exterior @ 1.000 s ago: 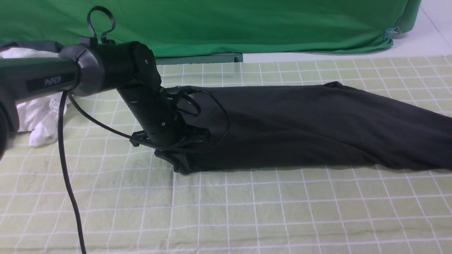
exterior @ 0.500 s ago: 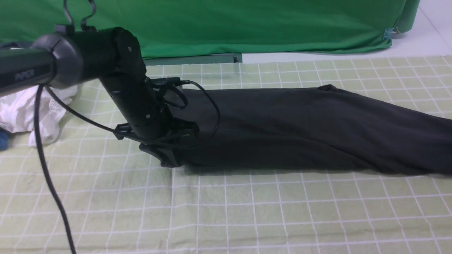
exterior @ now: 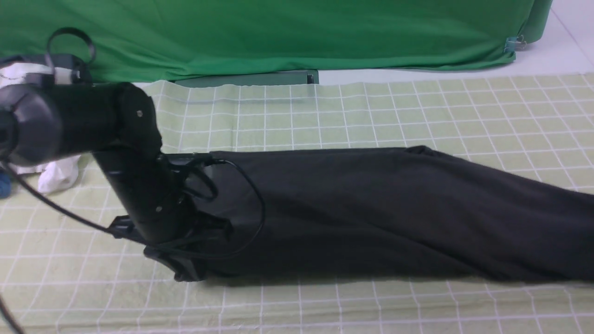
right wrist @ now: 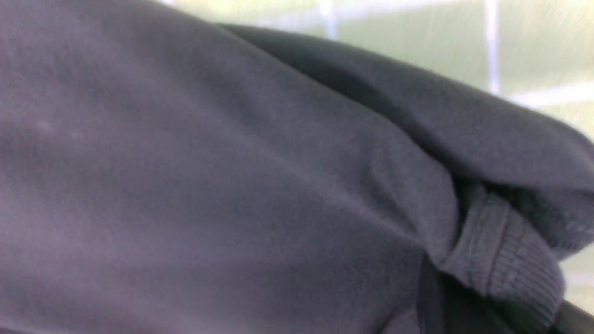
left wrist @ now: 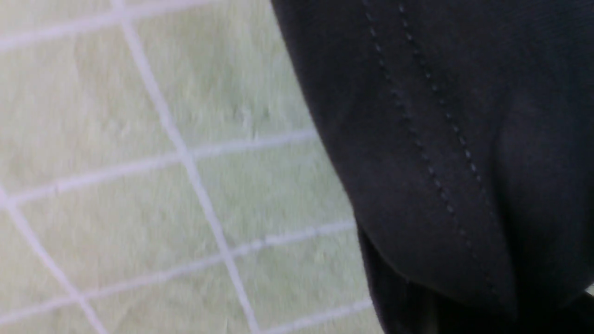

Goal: Fold a long-sleeved shirt over a green coffee tablecloth.
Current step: 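Pull the folded dark garment lengthwise by its ends to straighten it flat on the table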

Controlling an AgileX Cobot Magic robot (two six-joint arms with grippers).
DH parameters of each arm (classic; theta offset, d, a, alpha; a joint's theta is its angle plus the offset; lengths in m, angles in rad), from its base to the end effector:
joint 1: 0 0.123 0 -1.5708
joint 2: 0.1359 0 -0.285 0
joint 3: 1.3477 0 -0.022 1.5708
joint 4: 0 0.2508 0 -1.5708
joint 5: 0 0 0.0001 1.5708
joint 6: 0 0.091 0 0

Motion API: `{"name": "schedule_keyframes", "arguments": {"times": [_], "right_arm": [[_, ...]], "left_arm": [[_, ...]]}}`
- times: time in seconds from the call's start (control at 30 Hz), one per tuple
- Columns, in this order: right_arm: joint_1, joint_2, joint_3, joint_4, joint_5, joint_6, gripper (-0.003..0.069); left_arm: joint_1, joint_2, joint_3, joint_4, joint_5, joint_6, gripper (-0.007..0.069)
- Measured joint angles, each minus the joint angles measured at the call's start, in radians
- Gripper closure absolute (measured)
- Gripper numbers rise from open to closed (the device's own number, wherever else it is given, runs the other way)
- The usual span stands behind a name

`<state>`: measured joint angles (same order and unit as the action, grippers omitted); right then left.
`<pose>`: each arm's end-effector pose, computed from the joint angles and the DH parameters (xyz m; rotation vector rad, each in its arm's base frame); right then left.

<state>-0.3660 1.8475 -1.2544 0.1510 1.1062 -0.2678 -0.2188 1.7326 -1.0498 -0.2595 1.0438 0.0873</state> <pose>0.3227 -0.1106 0.1917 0.2639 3.1203 0.2192 0.2872 -0.0845 0.1844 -0.2542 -3.0310 0.3278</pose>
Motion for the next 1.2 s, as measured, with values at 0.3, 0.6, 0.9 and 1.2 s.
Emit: {"name": "schedule_keyframes", "arguments": {"times": [0.3,0.6,0.9,1.2], "right_arm": [[0.000,-0.105,0.139,-0.005,-0.032,-0.002,0.0629],[0.000,-0.104,0.140,-0.007,-0.056,-0.003,0.0629],[0.000,-0.104,0.140,0.007,-0.090,-0.002,0.0631],[0.000,-0.105,0.125,0.075,-0.066,-0.049,0.0631]], "left_arm": [[0.000,-0.156,0.109,0.001,-0.029,0.001,0.0552],[0.000,-0.157,0.148,0.000,-0.031,0.001,0.0550],[0.000,-0.157,0.104,0.016,0.064,-0.036,0.0404],[0.001,-0.189,-0.099,0.081,0.163,-0.059,0.0219]]}}
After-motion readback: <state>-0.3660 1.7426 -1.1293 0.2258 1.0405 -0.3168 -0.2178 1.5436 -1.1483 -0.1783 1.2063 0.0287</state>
